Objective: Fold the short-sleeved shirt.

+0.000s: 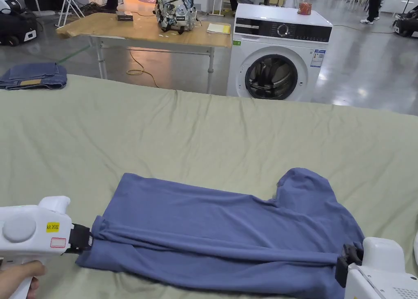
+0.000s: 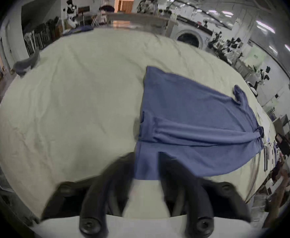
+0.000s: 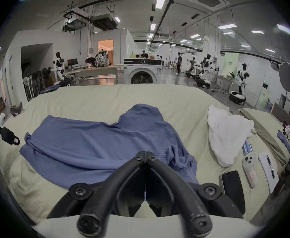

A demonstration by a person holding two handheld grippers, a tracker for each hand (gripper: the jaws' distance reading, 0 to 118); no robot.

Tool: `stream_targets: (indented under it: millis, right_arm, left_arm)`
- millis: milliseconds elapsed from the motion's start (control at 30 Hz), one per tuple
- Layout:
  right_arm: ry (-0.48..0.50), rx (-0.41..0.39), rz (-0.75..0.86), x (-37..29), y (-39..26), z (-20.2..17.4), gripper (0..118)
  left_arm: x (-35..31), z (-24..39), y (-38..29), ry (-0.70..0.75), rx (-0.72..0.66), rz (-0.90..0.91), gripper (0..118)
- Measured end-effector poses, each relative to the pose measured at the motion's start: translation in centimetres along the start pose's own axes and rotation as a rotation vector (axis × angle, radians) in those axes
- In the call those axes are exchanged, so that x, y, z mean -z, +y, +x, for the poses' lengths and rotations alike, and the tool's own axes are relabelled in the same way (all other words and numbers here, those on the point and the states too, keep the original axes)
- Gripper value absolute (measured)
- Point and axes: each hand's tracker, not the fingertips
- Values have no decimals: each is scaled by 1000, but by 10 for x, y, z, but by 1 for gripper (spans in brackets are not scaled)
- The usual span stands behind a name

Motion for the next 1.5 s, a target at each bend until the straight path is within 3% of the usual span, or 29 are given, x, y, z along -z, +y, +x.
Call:
stream_targets:
  millis: [133,233,300,367,433,633,867,900,1033,1067,1233,1333,1367,1400,1433,1500]
  right_arm:
    - [-14,-9,-22,1,-6,7,0]
    - [-23,-12,-43,5,-12,12,0]
    - [-27,-10,-57,6,-16,14,0]
    - [-30,-4,-71,4,-15,17,0]
    - [-35,1,-81,4,-17,19,0]
    - [-41,36,-107,5,-21,40,0]
    - [-34,104,-180,15,5,91,0]
    - [-25,108,-203,22,6,98,2]
    - [28,104,-345,48,8,106,67]
    - [43,99,-382,57,5,106,72]
    - [12,65,-542,93,-14,100,71]
    - [43,94,-574,104,-25,98,50]
    - [24,86,-560,102,-25,96,38]
    - [24,67,-551,101,-22,96,12]
    - [32,53,-546,101,-21,97,4]
    - [37,43,-543,100,-20,96,4]
  left_arm:
    - [13,5,5,4,-12,-68,64]
    - [32,10,4,24,-26,-156,64]
    - [38,21,-5,58,20,-166,54]
    - [36,38,-13,152,118,-135,31]
    - [30,44,-17,110,122,-118,1]
    - [19,35,-29,56,95,-72,0]
    - [-10,23,-32,2,75,10,0]
    - [-13,23,-33,-1,68,21,0]
    - [-15,24,-34,-4,79,30,0]
    - [-14,25,-33,-4,85,30,0]
    - [-7,23,-35,-1,78,17,0]
    - [-5,23,-36,0,71,12,0]
    - [-5,23,-36,0,70,12,0]
    - [-5,23,-37,0,69,12,0]
    - [-5,23,-37,0,69,14,0]
    - [-5,23,-37,-5,70,24,0]
